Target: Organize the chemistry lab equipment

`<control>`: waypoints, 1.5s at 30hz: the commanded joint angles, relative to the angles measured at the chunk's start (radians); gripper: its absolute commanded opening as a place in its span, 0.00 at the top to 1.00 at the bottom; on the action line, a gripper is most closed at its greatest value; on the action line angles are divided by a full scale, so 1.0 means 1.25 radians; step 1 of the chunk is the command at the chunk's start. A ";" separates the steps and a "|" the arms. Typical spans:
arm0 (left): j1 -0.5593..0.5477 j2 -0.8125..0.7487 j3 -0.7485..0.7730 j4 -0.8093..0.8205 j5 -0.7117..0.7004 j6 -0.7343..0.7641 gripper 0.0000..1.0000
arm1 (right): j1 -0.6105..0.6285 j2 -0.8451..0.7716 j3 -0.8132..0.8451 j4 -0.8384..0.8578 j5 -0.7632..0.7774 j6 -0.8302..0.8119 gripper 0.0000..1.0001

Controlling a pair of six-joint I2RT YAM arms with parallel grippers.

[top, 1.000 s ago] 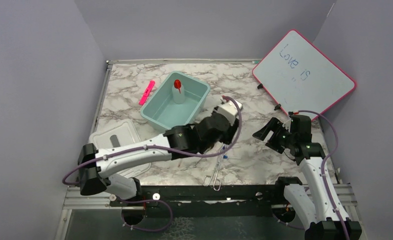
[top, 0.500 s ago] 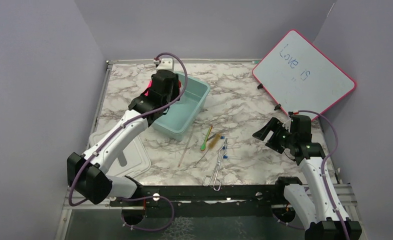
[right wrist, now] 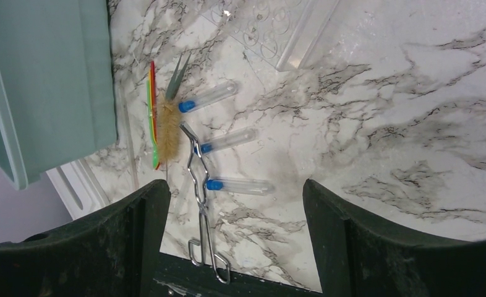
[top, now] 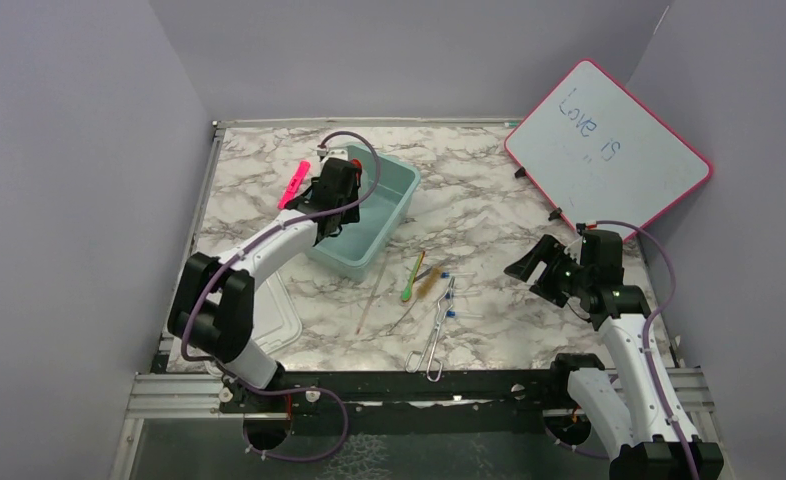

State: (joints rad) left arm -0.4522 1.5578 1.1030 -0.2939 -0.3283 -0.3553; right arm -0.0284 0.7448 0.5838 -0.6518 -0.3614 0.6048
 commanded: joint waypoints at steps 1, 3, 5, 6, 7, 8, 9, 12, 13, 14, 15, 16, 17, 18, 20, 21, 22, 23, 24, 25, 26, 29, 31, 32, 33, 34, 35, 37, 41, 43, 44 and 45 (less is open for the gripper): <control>0.017 0.022 -0.013 0.126 0.004 -0.034 0.64 | -0.005 -0.009 -0.004 0.010 -0.030 -0.009 0.17; 0.023 0.039 -0.017 0.151 0.006 -0.042 0.64 | -0.005 -0.009 -0.004 0.010 -0.031 -0.010 0.17; 0.031 0.066 -0.014 0.173 0.018 -0.048 0.64 | -0.005 -0.008 -0.005 0.011 -0.031 -0.010 0.17; 0.035 0.080 -0.009 0.174 0.020 -0.053 0.64 | -0.005 -0.006 -0.005 0.010 -0.031 -0.010 0.17; 0.038 0.093 -0.001 0.175 0.020 -0.057 0.64 | -0.005 -0.006 -0.004 0.010 -0.031 -0.010 0.17; 0.041 0.107 0.001 0.180 0.020 -0.060 0.64 | -0.005 -0.006 -0.004 0.009 -0.030 -0.010 0.17; 0.043 0.117 0.002 0.185 0.020 -0.064 0.64 | -0.005 -0.005 -0.003 0.009 -0.029 -0.010 0.17; 0.052 0.141 0.005 0.194 0.027 -0.084 0.64 | -0.005 -0.002 -0.003 0.009 -0.026 -0.010 0.17; 0.053 0.145 0.005 0.199 0.026 -0.090 0.64 | -0.005 0.000 -0.003 0.009 -0.024 -0.010 0.17; 0.053 0.149 0.003 0.206 0.025 -0.095 0.63 | -0.005 0.002 -0.003 0.008 -0.023 -0.010 0.17; 0.053 0.152 0.001 0.210 0.019 -0.099 0.62 | -0.005 0.005 -0.001 0.008 -0.022 -0.010 0.17; 0.053 0.155 0.001 0.211 0.011 -0.102 0.60 | -0.005 0.007 0.001 0.006 -0.023 -0.013 0.17; 0.053 0.157 0.001 0.212 0.004 -0.103 0.59 | -0.005 0.009 0.005 -0.001 -0.023 -0.016 0.17; 0.053 0.159 -0.001 0.215 -0.002 -0.103 0.57 | -0.005 0.006 0.006 -0.003 -0.019 -0.017 0.17; 0.053 0.160 0.000 0.216 -0.009 -0.105 0.49 | -0.005 -0.005 0.003 0.002 -0.023 -0.019 0.17; 0.053 0.161 0.002 0.215 -0.012 -0.107 0.45 | -0.005 -0.011 0.001 0.004 -0.025 -0.021 0.17; 0.053 0.161 0.004 0.213 -0.013 -0.106 0.42 | -0.005 -0.016 0.002 0.004 -0.025 -0.022 0.17; 0.053 0.161 0.009 0.206 -0.015 -0.106 0.40 | -0.005 -0.019 0.002 0.003 -0.024 -0.022 0.17; 0.053 0.161 0.014 0.198 -0.020 -0.107 0.37 | -0.005 -0.021 0.001 0.002 -0.024 -0.022 0.17; 0.053 0.160 0.019 0.188 -0.023 -0.108 0.35 | -0.005 -0.022 0.002 0.002 -0.024 -0.022 0.17; 0.053 0.155 0.023 0.179 -0.026 -0.107 0.34 | -0.005 -0.020 0.002 0.001 -0.024 -0.022 0.17; 0.053 0.129 0.024 0.167 -0.029 -0.104 0.30 | -0.005 -0.015 0.003 -0.001 -0.024 -0.022 0.17; 0.052 0.110 0.024 0.157 -0.031 -0.102 0.29 | -0.005 -0.012 0.004 -0.001 -0.022 -0.022 0.17; 0.052 0.100 0.025 0.150 -0.031 -0.101 0.29 | -0.005 -0.011 0.005 -0.002 -0.022 -0.022 0.17; 0.051 0.089 0.026 0.144 -0.029 -0.099 0.29 | -0.005 -0.011 0.005 -0.002 -0.023 -0.022 0.17; 0.051 0.077 0.026 0.138 -0.027 -0.099 0.29 | -0.005 -0.009 0.006 -0.004 -0.021 -0.022 0.17; 0.051 0.063 0.026 0.131 -0.026 -0.100 0.29 | -0.005 -0.010 0.007 -0.005 -0.021 -0.022 0.17; 0.050 0.037 0.026 0.115 -0.026 -0.101 0.30 | -0.005 -0.011 0.008 -0.007 -0.021 -0.022 0.17; 0.050 -0.025 0.025 0.072 -0.025 -0.101 0.32 | -0.005 -0.012 0.010 -0.011 -0.021 -0.022 0.17; 0.050 -0.061 0.020 0.052 -0.018 -0.101 0.32 | -0.005 -0.014 0.012 -0.012 -0.023 -0.024 0.17; 0.049 -0.082 0.016 0.042 -0.013 -0.100 0.32 | -0.005 -0.015 0.013 -0.012 -0.025 -0.026 0.17; 0.049 -0.110 0.012 0.032 0.002 -0.097 0.32 | -0.005 -0.015 0.014 -0.012 -0.028 -0.030 0.17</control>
State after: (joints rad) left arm -0.3920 1.5330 1.1061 -0.1867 -0.3332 -0.4786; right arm -0.0284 0.7330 0.5838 -0.6525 -0.3748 0.5915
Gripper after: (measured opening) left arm 0.681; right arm 0.829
